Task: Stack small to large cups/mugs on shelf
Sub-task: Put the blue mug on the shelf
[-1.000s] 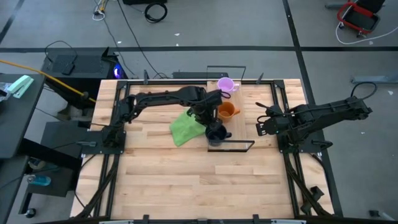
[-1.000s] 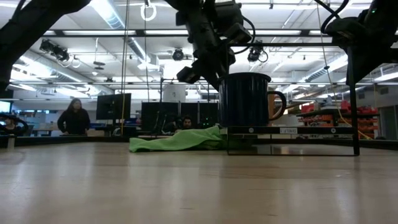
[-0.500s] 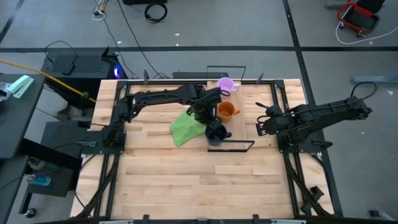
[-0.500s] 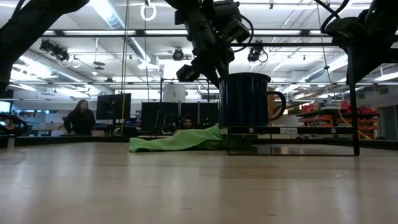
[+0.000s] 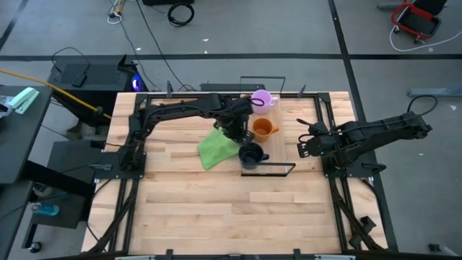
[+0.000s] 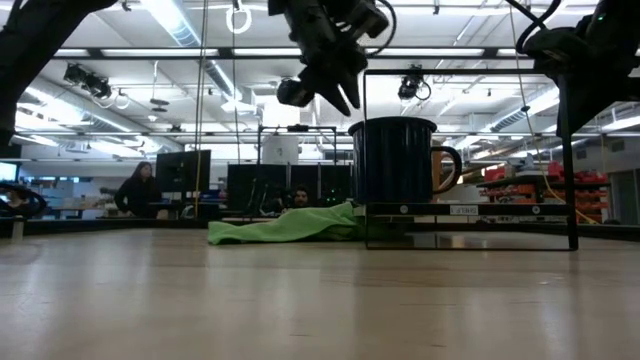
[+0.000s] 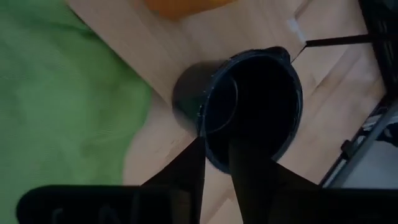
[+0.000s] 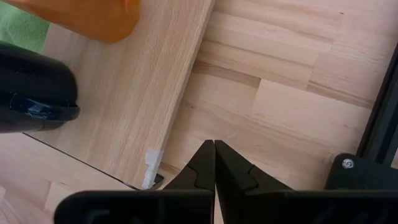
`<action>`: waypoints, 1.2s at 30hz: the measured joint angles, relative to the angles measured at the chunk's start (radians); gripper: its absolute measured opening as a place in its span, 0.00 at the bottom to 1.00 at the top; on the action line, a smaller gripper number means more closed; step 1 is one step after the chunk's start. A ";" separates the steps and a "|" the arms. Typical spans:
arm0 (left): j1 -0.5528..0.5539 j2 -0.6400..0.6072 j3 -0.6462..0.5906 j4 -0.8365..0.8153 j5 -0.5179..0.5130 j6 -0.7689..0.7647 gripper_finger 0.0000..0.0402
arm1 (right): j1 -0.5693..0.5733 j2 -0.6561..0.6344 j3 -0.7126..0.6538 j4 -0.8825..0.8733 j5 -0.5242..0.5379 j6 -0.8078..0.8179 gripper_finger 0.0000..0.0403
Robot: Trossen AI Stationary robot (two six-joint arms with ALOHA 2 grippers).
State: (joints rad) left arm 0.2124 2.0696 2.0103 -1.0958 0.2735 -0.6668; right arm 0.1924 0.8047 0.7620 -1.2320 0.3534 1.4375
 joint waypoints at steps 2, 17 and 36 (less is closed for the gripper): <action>0.001 -0.017 0.000 -0.036 -0.034 0.020 0.19 | 0.000 0.000 0.000 0.000 0.000 0.000 0.02; -0.003 -0.126 -0.144 -0.469 -0.320 0.107 0.11 | 0.000 -0.001 0.000 0.001 -0.015 -0.008 0.02; -0.092 -0.622 -0.905 0.415 -0.294 -0.256 0.02 | 0.000 -0.002 0.000 0.011 -0.014 -0.035 0.02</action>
State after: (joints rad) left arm 0.1204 1.4479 1.1050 -0.6812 -0.0208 -0.9226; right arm 0.1925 0.8030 0.7620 -1.2209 0.3389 1.4029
